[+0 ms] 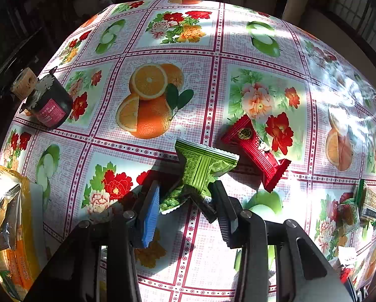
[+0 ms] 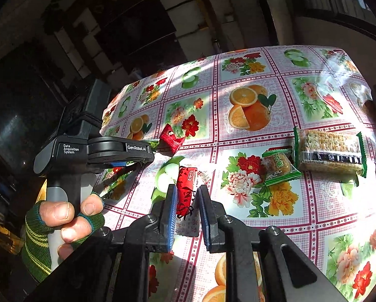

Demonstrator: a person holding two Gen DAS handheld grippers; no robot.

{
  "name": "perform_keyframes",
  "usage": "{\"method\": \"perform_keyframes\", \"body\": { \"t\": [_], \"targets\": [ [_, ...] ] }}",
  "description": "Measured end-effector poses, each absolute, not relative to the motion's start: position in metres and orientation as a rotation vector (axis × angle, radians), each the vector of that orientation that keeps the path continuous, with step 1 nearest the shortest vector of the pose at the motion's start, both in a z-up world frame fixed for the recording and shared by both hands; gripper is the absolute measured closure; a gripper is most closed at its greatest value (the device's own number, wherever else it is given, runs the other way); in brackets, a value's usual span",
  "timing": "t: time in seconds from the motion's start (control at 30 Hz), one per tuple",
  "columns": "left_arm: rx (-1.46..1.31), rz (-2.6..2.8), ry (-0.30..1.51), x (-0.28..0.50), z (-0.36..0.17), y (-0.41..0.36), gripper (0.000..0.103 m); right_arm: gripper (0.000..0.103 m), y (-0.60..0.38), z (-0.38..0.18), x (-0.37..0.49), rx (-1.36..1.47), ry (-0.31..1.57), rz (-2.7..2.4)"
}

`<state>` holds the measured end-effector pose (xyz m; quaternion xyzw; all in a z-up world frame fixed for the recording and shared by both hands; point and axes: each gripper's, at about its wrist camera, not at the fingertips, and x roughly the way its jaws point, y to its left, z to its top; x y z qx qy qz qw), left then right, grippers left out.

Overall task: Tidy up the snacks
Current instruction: 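Grasp the green candy packet with the left tool while the right tool grasps the red candy packet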

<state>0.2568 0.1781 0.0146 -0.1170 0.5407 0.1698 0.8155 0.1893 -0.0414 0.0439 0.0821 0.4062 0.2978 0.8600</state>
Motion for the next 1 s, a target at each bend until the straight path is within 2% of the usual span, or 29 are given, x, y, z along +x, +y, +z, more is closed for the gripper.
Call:
{"method": "perform_keyframes", "body": {
  "t": [0.53, 1.0],
  "targets": [
    [-0.166, 0.339, 1.068, 0.113, 0.064, 0.146, 0.065, 0.085, -0.045, 0.051, 0.111, 0.154, 0.837, 0.72],
    [-0.153, 0.432, 1.053, 0.016, 0.064, 0.156, 0.065, 0.084, -0.027, 0.052, 0.064, 0.142, 0.848, 0.835]
  ]
}}
